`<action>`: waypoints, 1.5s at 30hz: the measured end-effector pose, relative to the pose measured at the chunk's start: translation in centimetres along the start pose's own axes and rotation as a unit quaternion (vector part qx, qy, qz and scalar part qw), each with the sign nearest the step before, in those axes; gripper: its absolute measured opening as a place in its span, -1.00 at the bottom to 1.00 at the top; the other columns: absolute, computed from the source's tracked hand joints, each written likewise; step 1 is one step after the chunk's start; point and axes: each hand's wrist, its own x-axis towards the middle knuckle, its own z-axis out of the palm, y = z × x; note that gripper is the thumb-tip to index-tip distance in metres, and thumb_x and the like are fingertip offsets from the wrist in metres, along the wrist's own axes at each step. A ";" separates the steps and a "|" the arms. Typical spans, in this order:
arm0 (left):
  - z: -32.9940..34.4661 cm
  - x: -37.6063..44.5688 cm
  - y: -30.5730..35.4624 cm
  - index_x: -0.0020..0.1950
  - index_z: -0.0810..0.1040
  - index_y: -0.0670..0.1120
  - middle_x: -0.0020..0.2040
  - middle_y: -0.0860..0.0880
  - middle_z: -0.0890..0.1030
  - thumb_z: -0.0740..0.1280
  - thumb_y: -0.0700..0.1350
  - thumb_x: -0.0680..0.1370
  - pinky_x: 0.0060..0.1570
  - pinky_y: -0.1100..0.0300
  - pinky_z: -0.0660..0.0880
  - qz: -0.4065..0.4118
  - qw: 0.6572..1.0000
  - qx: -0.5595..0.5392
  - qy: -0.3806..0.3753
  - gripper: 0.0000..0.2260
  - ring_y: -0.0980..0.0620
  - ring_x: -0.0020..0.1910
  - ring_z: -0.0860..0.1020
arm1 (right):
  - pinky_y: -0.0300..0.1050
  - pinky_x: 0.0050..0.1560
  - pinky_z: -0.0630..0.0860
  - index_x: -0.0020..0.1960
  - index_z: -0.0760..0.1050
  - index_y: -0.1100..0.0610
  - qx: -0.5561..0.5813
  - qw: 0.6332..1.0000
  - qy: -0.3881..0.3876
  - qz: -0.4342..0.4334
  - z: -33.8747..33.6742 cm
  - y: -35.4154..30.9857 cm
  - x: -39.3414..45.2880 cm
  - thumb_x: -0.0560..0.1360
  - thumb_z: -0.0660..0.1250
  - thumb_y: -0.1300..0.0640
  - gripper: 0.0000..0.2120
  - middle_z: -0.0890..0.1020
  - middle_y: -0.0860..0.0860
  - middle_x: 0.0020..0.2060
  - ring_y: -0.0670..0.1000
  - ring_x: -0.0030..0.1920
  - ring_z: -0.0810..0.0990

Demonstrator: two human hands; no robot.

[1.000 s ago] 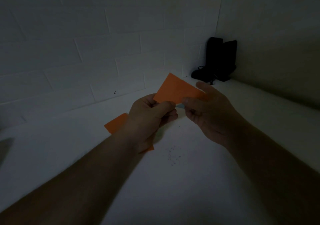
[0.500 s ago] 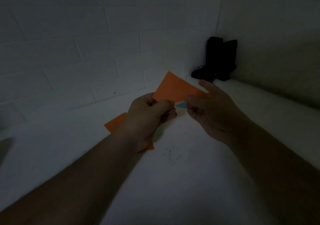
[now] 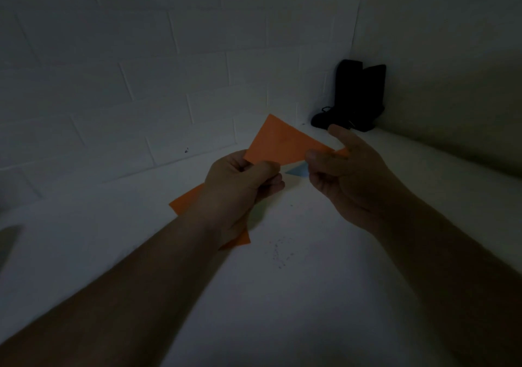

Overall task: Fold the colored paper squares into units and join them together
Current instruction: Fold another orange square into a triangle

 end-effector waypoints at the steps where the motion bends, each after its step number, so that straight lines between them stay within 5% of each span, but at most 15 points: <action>1: 0.0 0.0 0.0 -0.23 0.64 -0.18 -0.33 -0.09 0.62 0.37 -0.36 0.58 0.06 0.03 0.67 0.001 1.000 0.001 0.001 -0.79 0.04 -0.30 0.62 | -0.19 -0.13 0.61 0.55 0.27 0.01 -0.003 1.000 0.002 -0.002 -0.1 0.0 0.1 0.52 0.37 0.40 -0.31 0.55 0.07 -0.13 -0.06 -0.19 0.61; 3: 0.0 0.0 0.1 -0.20 0.62 -0.19 -0.33 -0.09 0.62 0.37 -0.36 0.58 0.02 0.07 0.67 0.001 1.000 0.003 0.001 -0.82 0.04 -0.31 0.62 | -0.19 -0.15 0.60 0.52 0.33 -0.01 -0.004 1.000 0.003 -0.006 -0.2 0.0 0.2 0.51 0.37 0.42 -0.34 0.53 0.01 -0.31 -0.11 -0.28 0.62; 7: -0.1 0.1 0.1 -0.16 0.61 -0.23 -0.32 -0.11 0.61 0.37 -0.36 0.58 0.01 0.09 0.67 0.003 1.000 0.003 0.005 -0.86 0.04 -0.31 0.62 | -0.18 -0.11 0.59 0.52 0.31 -0.04 0.015 1.000 -0.006 -0.011 -0.5 0.1 0.4 0.52 0.38 0.39 -0.33 0.55 0.08 -0.21 -0.06 -0.19 0.62; 11: -0.2 0.2 0.0 -0.14 0.60 -0.25 -0.31 -0.14 0.60 0.38 -0.37 0.57 0.00 0.09 0.68 0.006 1.000 0.004 0.014 -0.89 0.03 -0.31 0.62 | -0.20 -0.14 0.59 0.51 0.32 0.01 0.018 1.000 0.002 -0.013 -0.7 0.1 0.5 0.52 0.36 0.41 -0.35 0.40 0.02 -0.43 -0.10 -0.30 0.53; 20: -0.3 0.5 -0.2 -0.16 0.61 -0.23 -0.30 -0.14 0.60 0.40 -0.36 0.57 -0.04 0.10 0.66 0.007 1.000 0.005 0.025 -0.88 0.03 -0.32 0.63 | -0.21 -0.19 0.58 0.51 0.33 0.07 0.022 0.999 0.022 -0.021 -0.9 0.1 0.8 0.53 0.34 0.44 -0.38 0.46 0.00 -0.42 -0.10 -0.34 0.54; 25: -0.6 0.6 0.0 -0.17 0.61 -0.25 -0.30 -0.15 0.58 0.38 -0.37 0.57 -0.03 0.10 0.66 0.015 1.000 0.008 0.025 -0.87 0.03 -0.32 0.62 | -0.16 -0.10 0.61 0.55 0.26 0.06 0.028 1.000 0.007 0.000 -1.0 0.0 0.8 0.52 0.36 0.42 -0.32 0.57 0.10 -0.23 0.01 -0.12 0.61; 38: -0.7 0.6 0.0 -0.14 0.62 -0.27 -0.29 -0.16 0.60 0.38 -0.37 0.57 -0.02 0.09 0.67 0.019 0.999 0.008 0.028 -0.90 0.03 -0.31 0.63 | -0.20 -0.20 0.60 0.54 0.29 0.08 0.020 0.999 0.045 0.000 -1.1 -0.2 1.0 0.52 0.37 0.39 -0.34 0.60 0.15 -0.15 -0.04 -0.31 0.63; 45: -0.7 1.0 -0.1 -0.01 0.58 -0.32 -0.26 -0.16 0.57 0.41 -0.33 0.57 0.04 0.07 0.67 0.019 0.998 -0.016 0.057 -0.94 0.04 -0.28 0.62 | -0.16 -0.16 0.61 0.44 0.40 0.03 0.002 0.999 0.034 0.020 -1.5 -0.3 1.1 0.50 0.41 0.37 -0.43 0.64 0.11 -0.21 0.00 -0.24 0.65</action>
